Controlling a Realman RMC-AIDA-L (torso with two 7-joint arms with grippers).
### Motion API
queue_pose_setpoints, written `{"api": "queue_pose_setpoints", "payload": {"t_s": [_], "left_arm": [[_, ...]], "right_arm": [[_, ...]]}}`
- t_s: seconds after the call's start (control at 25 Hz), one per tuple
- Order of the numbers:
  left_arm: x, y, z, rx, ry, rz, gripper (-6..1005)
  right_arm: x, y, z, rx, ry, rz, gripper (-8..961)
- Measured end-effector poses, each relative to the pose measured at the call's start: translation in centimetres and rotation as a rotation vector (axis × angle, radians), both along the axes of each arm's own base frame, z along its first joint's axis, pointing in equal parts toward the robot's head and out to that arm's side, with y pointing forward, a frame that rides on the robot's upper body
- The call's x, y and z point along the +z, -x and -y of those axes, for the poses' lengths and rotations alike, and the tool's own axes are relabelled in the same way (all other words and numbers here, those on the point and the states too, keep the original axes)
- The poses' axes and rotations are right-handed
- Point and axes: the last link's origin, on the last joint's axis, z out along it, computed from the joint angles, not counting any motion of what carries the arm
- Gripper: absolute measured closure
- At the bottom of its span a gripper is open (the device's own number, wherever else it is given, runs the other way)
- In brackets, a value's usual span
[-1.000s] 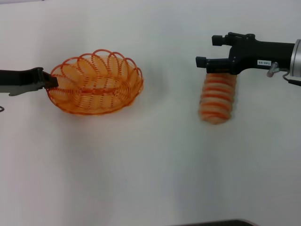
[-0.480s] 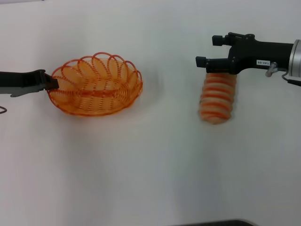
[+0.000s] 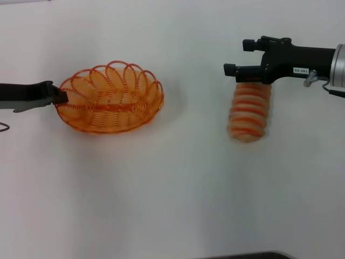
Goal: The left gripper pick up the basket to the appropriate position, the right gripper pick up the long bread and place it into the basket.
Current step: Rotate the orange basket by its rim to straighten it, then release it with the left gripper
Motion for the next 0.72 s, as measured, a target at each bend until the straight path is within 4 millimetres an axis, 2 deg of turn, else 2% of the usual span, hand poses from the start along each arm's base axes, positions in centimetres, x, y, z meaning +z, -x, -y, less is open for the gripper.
{"api": "queue_pose_setpoints", "payload": {"t_s": [0.32, 0.72], "left_arm": [[-0.10, 0.03, 0.04, -0.003, 0.003, -0.003, 912], [0.23, 0.47, 0.34, -0.012, 0.002, -0.012, 579]], "right_arm": [[0.01, 0.00, -0.03, 0.000, -0.001, 0.000, 22], [0.15, 0.04, -0.34, -0.007, -0.015, 0.001, 22]]}}
